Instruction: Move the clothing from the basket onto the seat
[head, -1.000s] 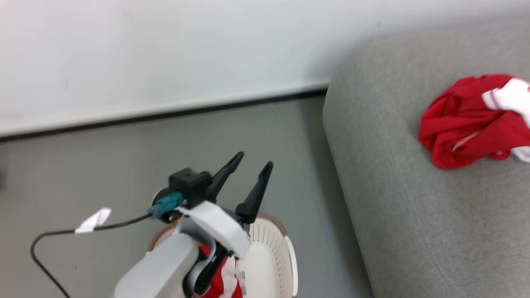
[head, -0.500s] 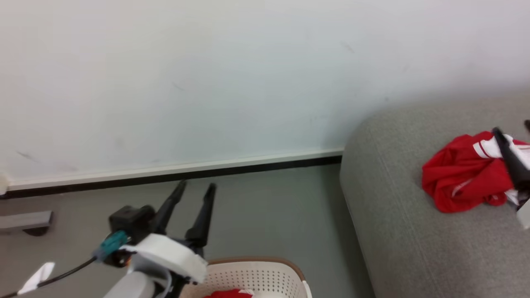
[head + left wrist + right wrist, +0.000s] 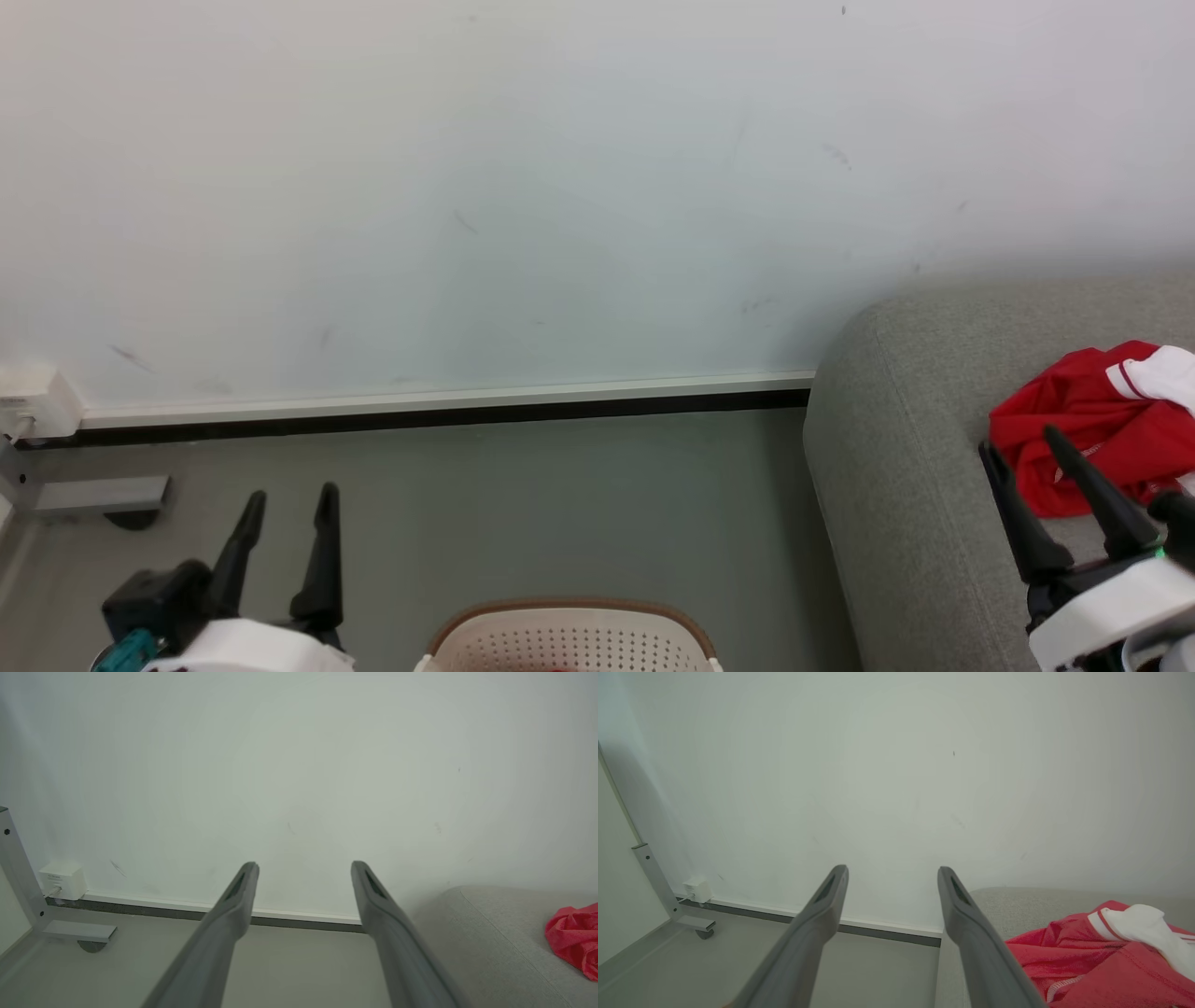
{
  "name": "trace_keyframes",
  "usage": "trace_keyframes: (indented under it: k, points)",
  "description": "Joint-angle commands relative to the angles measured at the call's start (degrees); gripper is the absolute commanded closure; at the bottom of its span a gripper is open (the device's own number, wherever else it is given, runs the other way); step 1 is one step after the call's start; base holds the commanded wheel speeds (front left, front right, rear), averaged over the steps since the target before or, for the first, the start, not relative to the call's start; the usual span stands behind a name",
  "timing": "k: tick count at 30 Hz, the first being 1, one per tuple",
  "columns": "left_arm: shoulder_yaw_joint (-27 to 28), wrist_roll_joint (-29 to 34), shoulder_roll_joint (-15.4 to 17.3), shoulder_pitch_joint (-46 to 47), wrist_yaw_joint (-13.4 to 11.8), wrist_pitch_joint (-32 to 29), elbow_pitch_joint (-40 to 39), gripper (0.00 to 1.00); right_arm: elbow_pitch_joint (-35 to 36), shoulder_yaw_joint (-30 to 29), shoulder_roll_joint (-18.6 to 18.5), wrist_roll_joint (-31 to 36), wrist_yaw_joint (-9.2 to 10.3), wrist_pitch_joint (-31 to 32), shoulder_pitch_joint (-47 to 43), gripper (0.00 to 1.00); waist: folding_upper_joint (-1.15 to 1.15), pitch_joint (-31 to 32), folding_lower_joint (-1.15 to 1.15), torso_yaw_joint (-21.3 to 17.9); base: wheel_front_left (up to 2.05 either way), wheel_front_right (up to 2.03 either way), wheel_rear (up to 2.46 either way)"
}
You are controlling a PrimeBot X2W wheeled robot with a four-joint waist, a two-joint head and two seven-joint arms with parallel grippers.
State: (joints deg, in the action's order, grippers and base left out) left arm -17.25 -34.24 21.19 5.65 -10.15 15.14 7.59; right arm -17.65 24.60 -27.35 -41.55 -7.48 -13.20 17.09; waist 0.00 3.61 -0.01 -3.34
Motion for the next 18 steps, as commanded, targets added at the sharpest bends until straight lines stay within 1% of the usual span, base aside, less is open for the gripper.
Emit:
trace_keyframes:
  k: [1,4,8,10,12,14,18]
  points:
    - [1.8,1.5,-0.9,-1.9,-0.1,0.0,-0.9,0.00,0.0,-1.2,0.7,1.7,-0.03,-0.6,-2.3,0.00,0.00,0.0,0.01,0.2,0.00,0.00,0.00]
    - [5.1,4.1,-2.6,-4.8,0.7,0.0,-1.5,0.00,-0.3,-3.4,3.1,4.5,-0.03,-1.4,-5.5,0.00,0.00,-0.1,0.01,0.4,0.00,0.00,0.00]
    - [9.2,7.8,-5.7,-7.6,2.1,0.0,-1.9,0.00,0.9,-7.6,7.8,6.5,-0.03,-2.0,-9.3,0.00,0.00,-0.2,0.01,0.6,0.00,0.00,0.00]
    - [10.7,10.6,-6.8,-8.3,2.9,0.0,-1.6,0.00,2.3,-10.8,9.9,8.0,-0.03,-2.0,-10.9,0.00,0.00,-0.4,0.01,0.7,0.00,0.00,0.00]
    - [11.4,13.1,-8.1,-8.6,3.9,0.0,-1.1,0.00,3.3,-12.3,12.0,10.2,-0.03,-2.0,-12.6,0.00,0.00,-0.5,0.01,0.9,0.00,0.00,0.00]
    - [12.5,15.8,-9.0,-8.7,5.0,0.0,-0.6,0.00,4.1,-12.9,13.1,12.9,-0.03,-2.0,-13.7,0.00,0.00,-0.6,0.01,1.0,0.00,0.00,0.00]
    - [15.0,18.9,-11.3,-9.0,7.0,0.0,0.4,0.00,4.4,-13.6,14.4,16.6,-0.03,-2.0,-14.8,0.00,0.00,-0.7,0.01,1.0,0.00,0.00,0.00]
